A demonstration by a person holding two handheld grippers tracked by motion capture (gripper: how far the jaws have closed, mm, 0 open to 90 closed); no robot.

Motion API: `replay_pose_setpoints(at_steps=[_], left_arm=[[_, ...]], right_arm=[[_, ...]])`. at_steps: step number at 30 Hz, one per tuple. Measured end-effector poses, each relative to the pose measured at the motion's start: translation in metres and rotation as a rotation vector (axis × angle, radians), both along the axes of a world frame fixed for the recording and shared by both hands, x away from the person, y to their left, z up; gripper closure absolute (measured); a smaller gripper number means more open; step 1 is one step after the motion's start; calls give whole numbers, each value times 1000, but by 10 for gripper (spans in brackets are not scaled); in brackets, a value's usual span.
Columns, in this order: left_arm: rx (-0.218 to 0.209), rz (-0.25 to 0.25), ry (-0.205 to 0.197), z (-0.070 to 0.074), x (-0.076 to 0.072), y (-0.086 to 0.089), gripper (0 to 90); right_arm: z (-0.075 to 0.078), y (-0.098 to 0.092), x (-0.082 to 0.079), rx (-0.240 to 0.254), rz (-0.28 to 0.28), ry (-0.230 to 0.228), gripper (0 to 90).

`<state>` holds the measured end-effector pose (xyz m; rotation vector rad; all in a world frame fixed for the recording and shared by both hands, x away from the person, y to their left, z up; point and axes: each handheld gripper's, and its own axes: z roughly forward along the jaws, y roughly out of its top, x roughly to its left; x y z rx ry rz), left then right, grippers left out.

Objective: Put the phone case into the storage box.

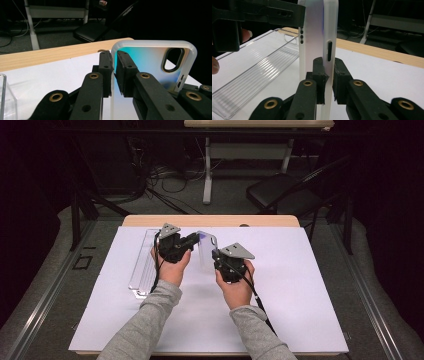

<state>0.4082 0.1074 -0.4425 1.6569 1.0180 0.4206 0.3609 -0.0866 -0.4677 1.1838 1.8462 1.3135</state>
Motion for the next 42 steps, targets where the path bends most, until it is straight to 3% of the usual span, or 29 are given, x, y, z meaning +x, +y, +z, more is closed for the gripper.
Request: replay_pose_setpoints(at_steps=[8,42], left_arm=[[-16,1,13,0,0,0,852],[-6,32,18,-1,-2,-2,886]], right_arm=[[0,0,-1,1,3,-2,822],[-2,0,-1,20,-2,1,821]])
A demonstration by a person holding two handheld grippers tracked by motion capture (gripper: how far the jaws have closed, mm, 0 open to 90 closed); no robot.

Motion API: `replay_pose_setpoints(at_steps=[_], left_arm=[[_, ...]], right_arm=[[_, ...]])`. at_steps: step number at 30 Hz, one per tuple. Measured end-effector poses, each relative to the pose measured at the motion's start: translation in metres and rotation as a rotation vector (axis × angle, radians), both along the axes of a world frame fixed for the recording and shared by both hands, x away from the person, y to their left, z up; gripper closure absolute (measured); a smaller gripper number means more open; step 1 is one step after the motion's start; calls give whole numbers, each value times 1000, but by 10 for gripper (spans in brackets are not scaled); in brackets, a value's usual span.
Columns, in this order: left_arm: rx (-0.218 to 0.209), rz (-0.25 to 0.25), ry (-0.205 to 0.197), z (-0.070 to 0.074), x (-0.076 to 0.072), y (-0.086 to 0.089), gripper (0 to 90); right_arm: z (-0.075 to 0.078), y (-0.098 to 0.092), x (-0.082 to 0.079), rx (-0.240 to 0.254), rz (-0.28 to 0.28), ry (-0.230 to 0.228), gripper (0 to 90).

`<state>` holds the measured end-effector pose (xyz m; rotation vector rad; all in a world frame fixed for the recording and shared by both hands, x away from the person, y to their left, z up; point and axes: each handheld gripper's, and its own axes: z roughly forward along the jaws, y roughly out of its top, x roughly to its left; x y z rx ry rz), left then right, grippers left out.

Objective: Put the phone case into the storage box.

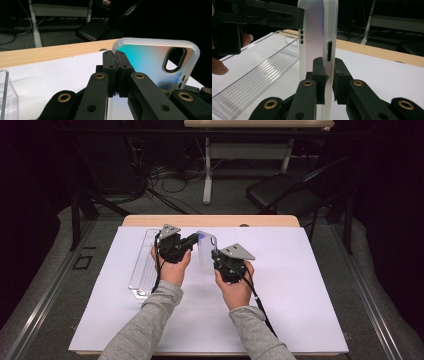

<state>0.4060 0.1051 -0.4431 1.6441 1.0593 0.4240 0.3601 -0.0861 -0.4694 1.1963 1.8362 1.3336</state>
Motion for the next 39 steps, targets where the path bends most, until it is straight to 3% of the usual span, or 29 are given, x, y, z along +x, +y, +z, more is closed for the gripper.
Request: replay_pose_setpoints(at_steps=[39], left_arm=[[2,10,4,1,0,-1,890]], right_arm=[[-1,0,1,1,-5,-12,819]])
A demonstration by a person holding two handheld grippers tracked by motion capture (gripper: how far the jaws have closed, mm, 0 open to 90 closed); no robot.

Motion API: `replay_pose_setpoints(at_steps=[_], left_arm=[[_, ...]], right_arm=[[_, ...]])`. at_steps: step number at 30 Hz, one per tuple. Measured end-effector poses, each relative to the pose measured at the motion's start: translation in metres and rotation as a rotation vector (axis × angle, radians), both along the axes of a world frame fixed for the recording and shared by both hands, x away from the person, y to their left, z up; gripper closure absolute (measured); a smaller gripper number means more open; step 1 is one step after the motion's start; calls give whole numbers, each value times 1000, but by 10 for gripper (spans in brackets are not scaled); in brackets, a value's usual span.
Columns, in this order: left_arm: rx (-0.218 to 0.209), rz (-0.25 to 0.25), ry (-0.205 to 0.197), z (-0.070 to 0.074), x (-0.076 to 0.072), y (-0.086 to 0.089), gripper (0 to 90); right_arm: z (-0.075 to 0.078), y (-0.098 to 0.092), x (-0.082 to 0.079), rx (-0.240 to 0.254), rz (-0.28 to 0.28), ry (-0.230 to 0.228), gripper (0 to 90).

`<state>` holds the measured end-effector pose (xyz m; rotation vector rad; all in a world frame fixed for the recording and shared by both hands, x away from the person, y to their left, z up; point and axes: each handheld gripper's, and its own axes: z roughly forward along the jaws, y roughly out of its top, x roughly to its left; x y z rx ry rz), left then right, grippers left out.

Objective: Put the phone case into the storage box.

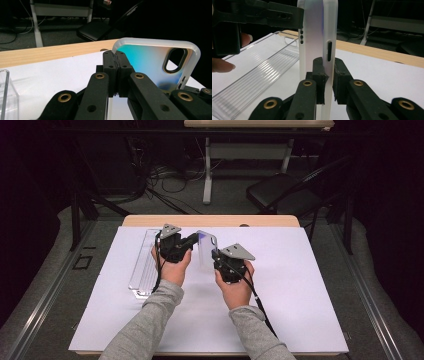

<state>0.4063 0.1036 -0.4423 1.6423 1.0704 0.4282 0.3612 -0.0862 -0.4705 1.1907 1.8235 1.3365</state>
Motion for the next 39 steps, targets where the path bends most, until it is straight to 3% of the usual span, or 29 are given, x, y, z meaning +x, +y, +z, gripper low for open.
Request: replay_pose_setpoints(at_steps=[7,27,39], left_arm=[[7,-2,-6,0,0,0,890],[16,68,3,0,-3,-10,890],[19,70,3,1,-3,-10,890]], right_arm=[[0,0,-1,1,0,0,817],[-2,1,0,9,-9,1,817],[-2,0,0,10,-14,-2,817]])
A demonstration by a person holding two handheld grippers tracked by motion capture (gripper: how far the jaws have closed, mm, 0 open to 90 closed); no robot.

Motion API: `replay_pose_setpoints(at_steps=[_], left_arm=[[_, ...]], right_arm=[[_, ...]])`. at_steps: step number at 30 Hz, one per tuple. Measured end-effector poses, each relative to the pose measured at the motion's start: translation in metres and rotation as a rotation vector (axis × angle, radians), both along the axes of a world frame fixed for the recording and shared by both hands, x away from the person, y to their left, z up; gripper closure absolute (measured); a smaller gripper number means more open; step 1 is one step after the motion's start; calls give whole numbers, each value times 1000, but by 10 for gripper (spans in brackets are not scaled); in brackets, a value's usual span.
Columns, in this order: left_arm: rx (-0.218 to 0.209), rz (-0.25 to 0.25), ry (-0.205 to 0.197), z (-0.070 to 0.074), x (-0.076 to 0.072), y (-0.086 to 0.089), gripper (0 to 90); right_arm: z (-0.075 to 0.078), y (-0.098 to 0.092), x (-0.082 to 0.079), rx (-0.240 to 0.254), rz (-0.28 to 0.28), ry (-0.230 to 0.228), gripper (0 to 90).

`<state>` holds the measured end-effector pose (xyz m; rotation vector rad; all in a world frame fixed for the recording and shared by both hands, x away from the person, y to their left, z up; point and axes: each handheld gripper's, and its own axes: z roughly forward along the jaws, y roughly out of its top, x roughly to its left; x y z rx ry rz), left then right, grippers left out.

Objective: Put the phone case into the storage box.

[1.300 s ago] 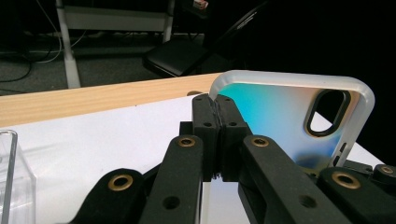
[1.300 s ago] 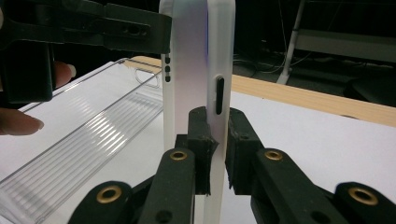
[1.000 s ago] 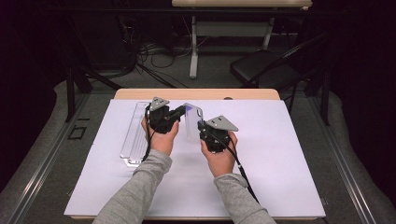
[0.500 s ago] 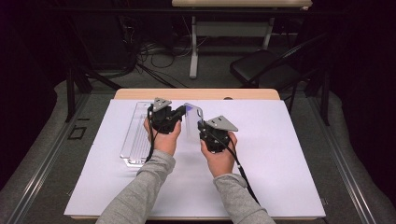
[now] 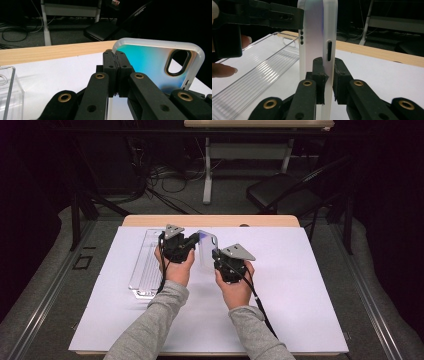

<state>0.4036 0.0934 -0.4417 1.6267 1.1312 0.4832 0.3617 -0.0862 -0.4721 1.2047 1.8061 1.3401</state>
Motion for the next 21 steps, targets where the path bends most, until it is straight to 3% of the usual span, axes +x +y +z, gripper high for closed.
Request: replay_pose_setpoints(at_steps=[6,12,21], left_arm=[[-1,2,-2,1,0,1,890],[5,8,-2,0,0,0,890],[5,16,-5,1,2,2,890]], right_arm=[[0,0,0,4,-2,-12,807],[2,0,-1,12,8,-18,741],[1,1,-2,18,24,-31,574]])
